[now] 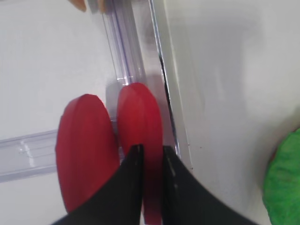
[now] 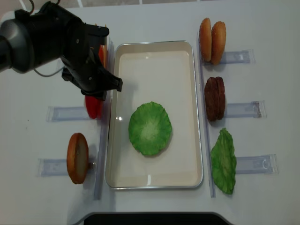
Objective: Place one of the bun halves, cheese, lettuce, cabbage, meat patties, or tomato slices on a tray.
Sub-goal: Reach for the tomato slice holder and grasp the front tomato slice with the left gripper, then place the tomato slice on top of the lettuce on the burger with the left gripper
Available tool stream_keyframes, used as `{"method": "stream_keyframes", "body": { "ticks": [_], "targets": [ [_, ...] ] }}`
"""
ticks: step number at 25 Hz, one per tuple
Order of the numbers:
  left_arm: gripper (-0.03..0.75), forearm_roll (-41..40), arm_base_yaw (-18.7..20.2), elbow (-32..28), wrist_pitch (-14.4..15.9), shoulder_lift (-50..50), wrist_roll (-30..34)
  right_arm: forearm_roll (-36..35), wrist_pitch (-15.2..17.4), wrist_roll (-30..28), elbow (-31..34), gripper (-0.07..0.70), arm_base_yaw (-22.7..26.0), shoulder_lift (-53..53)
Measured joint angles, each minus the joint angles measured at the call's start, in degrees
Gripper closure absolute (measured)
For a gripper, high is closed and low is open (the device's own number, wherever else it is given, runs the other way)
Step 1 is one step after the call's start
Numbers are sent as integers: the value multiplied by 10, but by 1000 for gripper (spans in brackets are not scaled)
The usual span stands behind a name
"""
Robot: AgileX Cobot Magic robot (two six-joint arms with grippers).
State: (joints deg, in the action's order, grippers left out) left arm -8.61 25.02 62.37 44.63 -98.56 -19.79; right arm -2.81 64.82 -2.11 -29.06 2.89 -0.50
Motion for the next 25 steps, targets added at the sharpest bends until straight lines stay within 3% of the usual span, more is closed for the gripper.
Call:
{"method": "stream_keyframes", "body": {
  "ticks": [15,25],
  "targets": [
    [655,12,0,2,11,1,0,0,0,0,0,357,0,0],
    [656,44,0,71,91,14,14,0,0,0,0,357,0,0]
  ]
}}
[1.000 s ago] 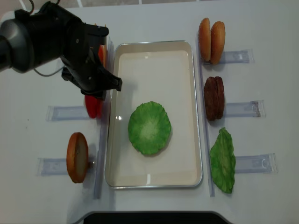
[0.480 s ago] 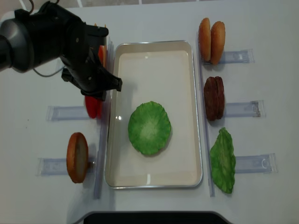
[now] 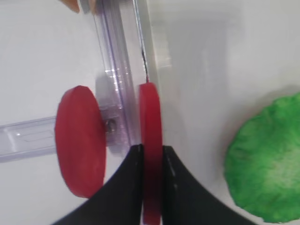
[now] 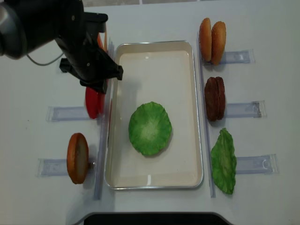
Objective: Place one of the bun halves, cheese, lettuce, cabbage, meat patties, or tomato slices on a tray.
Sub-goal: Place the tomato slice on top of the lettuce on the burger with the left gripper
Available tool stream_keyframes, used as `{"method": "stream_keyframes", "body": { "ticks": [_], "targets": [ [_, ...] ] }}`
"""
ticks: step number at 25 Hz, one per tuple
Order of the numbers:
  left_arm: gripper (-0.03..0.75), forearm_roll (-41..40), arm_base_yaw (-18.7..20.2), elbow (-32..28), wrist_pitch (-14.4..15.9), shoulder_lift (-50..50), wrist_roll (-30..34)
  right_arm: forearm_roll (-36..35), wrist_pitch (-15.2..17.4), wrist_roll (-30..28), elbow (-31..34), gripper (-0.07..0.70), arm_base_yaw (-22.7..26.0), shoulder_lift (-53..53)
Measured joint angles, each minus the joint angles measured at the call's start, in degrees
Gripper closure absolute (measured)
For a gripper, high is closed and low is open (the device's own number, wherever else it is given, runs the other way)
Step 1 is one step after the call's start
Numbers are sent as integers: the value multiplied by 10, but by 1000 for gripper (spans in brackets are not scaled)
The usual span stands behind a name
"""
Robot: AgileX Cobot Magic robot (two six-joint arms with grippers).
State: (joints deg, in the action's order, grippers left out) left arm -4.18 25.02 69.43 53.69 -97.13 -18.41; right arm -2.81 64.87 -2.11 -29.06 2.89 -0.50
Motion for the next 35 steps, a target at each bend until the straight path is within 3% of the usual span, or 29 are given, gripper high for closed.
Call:
{"method": "stream_keyframes", "body": {
  "ticks": [7,18,24,27,29,35],
  "targets": [
    [656,10,0,47,51,2,9,0,0,0,0,357,0,0],
    [656,10,0,48,132,34,25,0,0,0,0,357,0,0],
    [656,24,0,46,157,94,36,0,0,0,0,357,0,0],
    [656,42,0,19,149,125,49,0,0,0,0,357,0,0],
    [656,60,0,-14,125,143,62,0,0,0,0,357,0,0],
    [656,190,0,-92,17,159,158,0,0,0,0,357,0,0]
  ]
}}
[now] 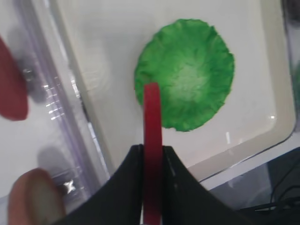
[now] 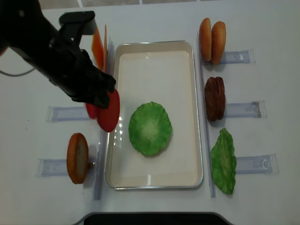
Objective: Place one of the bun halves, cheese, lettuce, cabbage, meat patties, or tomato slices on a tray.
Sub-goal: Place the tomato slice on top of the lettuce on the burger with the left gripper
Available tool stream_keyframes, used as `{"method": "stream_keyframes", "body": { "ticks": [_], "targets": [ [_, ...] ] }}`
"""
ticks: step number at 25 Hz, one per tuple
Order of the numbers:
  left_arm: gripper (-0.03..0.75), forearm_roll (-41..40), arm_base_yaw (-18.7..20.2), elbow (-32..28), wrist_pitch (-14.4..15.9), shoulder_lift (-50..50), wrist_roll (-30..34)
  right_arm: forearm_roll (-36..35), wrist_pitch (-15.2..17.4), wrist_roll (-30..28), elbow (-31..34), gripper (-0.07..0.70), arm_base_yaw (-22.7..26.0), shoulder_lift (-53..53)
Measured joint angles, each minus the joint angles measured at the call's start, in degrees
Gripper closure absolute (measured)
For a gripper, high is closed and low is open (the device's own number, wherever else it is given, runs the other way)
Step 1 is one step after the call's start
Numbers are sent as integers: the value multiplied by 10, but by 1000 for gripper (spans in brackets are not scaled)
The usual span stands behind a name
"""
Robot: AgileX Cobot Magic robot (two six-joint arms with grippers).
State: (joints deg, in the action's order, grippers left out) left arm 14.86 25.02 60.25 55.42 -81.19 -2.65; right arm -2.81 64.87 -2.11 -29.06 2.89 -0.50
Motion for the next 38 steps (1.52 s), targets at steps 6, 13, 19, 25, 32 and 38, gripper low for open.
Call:
{"method": "stream_keyframes", "body": {
  "ticks": [6,13,19,25,32,38],
  "targets": [
    [656,166,-10,-58,-82,-2,145,0,0,0,0,357,0,0],
    [656,488,-92,-149,-76,-3,431,0,0,0,0,357,0,0],
    [656,537,-112,-190,-53,-3,508,0,0,0,0,357,0,0],
    [656,549,-112,-193,-49,-15,523,0,0,0,0,357,0,0],
    [657,597,-112,-193,-46,-80,582,0,0,0,0,357,0,0],
    [657,610,-112,-193,-43,-125,611,0,0,0,0,357,0,0]
  ]
}}
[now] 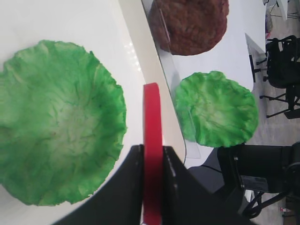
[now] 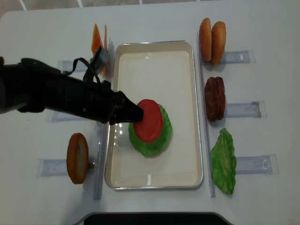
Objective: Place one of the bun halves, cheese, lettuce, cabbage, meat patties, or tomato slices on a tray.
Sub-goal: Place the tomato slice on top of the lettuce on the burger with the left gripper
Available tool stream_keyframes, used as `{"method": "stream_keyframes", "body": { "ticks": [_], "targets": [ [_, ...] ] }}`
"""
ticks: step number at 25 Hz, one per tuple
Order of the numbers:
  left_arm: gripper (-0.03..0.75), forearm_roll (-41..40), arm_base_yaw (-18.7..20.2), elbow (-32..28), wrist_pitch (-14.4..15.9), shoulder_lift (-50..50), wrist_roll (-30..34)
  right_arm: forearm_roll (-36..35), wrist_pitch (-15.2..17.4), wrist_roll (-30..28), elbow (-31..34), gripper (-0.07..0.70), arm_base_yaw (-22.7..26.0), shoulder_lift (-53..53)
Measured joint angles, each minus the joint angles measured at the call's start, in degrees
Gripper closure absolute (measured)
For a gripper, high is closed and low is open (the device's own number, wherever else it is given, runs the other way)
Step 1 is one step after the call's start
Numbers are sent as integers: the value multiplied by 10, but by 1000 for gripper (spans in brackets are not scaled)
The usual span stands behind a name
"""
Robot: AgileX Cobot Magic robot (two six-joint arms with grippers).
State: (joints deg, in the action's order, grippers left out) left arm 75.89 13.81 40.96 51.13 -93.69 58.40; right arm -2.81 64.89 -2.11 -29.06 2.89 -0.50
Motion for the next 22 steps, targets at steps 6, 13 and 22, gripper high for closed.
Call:
{"method": "stream_keyframes", "body": {
  "ticks": [6,13,22],
  "targets": [
    [657,1,0,0,-4,-16,11,0,0,0,0,357,0,0],
    [657,-4,-1,0,-26,-16,16,0,0,0,0,357,0,0],
    [657,4,-1,0,-13,-22,40,0,0,0,0,357,0,0]
  ]
}}
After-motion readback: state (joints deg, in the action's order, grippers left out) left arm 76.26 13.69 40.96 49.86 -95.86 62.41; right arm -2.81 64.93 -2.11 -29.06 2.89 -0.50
